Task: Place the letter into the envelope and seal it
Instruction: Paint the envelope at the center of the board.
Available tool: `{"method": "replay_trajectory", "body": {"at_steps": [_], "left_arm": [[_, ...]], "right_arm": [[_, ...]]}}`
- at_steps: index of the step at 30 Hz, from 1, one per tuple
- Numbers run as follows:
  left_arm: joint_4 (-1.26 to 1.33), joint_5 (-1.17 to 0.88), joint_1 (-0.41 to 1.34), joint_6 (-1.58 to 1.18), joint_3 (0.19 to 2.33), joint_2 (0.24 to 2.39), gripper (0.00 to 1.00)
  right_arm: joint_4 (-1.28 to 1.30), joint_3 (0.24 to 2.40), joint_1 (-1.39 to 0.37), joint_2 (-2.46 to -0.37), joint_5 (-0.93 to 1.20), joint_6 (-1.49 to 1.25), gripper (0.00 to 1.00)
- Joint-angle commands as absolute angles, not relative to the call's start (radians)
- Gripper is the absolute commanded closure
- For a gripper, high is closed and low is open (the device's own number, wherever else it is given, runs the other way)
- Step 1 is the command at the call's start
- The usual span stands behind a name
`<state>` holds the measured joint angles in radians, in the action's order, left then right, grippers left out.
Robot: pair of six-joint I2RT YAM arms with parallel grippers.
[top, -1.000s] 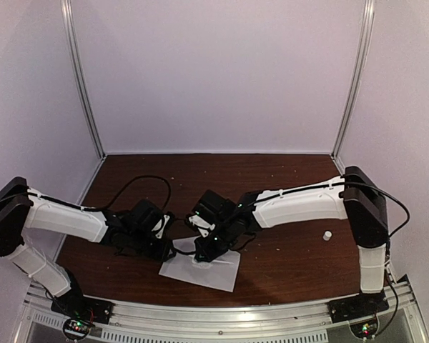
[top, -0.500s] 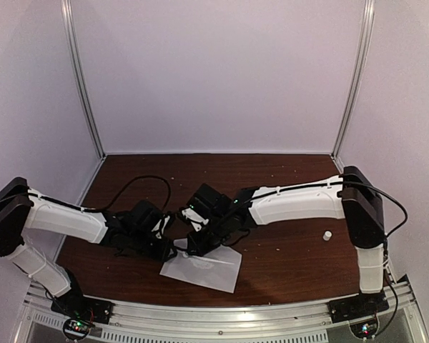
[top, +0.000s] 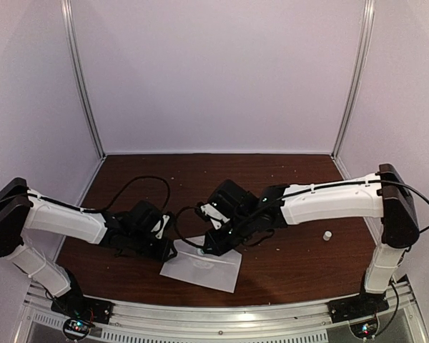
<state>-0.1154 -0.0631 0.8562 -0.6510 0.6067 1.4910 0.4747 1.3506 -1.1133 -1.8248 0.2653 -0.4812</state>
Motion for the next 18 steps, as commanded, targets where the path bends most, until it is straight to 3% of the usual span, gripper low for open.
{"method": "replay_trajectory", "body": {"at_steps": [1,18], "left_arm": [[-0.156,-0.078,0.856,-0.664,0.578,1.492,0.68],[-0.156,-0.083,0.856,-0.662,0.583,1.500,0.68]], "right_arm": [[0.490,1.283,-1.120,-1.810,0.248,-0.511,1.00],[0.479,1.262,-1.129,-1.862,0.291,-0.511,1.00]]}}
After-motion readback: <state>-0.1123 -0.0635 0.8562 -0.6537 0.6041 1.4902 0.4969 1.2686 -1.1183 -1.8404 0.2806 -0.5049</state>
